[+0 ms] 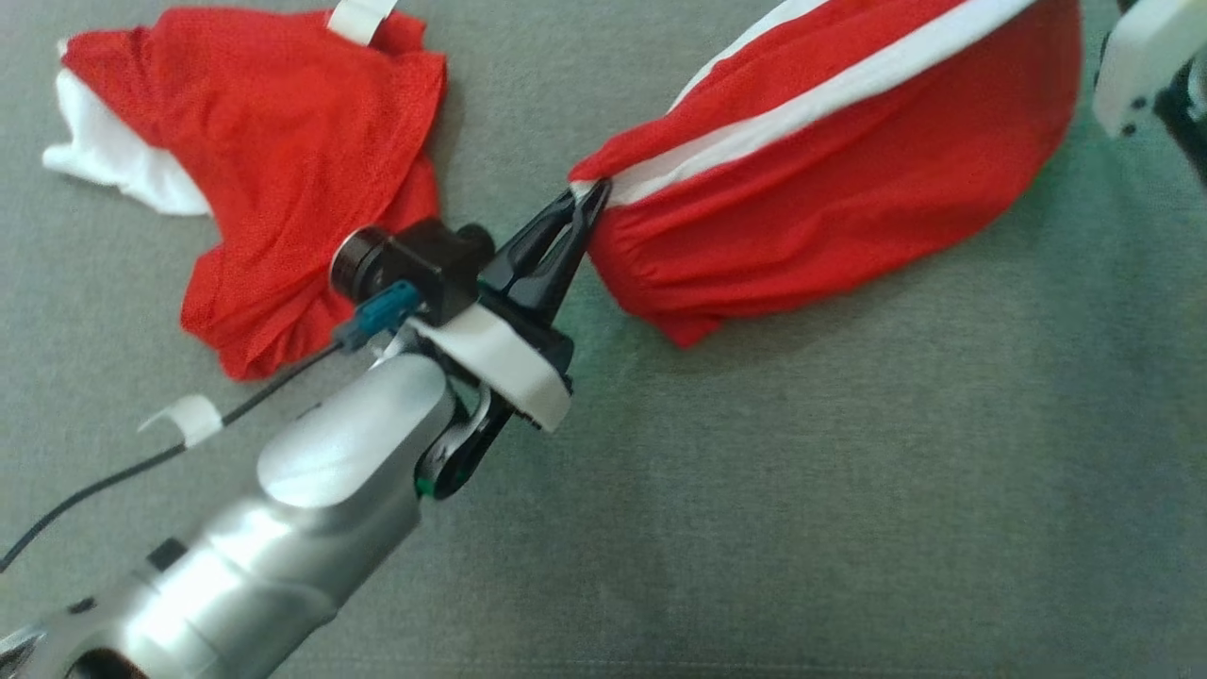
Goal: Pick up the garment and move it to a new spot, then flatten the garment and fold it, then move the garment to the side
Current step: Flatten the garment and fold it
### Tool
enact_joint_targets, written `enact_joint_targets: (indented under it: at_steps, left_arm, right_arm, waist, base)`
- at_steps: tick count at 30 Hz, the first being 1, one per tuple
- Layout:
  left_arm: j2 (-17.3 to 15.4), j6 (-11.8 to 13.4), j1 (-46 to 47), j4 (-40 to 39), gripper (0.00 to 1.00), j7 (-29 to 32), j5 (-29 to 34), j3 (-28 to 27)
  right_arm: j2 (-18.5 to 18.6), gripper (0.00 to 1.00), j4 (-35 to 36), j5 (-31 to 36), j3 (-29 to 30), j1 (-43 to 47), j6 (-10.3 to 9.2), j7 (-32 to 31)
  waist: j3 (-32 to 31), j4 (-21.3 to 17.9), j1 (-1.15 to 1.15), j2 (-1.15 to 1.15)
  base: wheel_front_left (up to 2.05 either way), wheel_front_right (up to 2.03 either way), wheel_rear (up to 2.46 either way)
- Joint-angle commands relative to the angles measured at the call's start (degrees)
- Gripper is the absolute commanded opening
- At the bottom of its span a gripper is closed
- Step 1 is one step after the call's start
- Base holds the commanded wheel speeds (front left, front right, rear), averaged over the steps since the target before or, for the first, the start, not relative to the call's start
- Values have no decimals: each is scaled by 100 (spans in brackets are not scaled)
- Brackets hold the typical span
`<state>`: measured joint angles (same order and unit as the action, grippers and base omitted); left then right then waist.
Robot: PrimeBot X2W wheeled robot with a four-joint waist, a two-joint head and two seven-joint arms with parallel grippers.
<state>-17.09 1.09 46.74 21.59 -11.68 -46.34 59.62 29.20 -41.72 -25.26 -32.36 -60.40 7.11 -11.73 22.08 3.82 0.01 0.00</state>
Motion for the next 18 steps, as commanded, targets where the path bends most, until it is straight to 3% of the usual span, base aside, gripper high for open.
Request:
enact_joint_targets:
  at_steps: [1, 7, 18]
  left_arm:
    - [-72, -26, 264, -114, 0, -55, 42, -196]
    - [141, -143, 447, 117, 0, -124, 80, -177]
    - [419, -299, 692, 394, 0, -207, 153, -142]
  right_arm:
    - [-16, 0, 90, 43, 43, -142, 37, 81]
    - [-283, 0, -692, 311, -15, -592, 37, 481]
    - [-383, 0, -1622, 403, -246, -1112, 37, 1035]
  waist:
    - [141, 137, -1, 0]
    - [342, 326, -1, 0]
    - [613, 538, -1, 0]
  base:
    - [0, 0, 0]
    - [0, 0, 0]
    - [0, 0, 0]
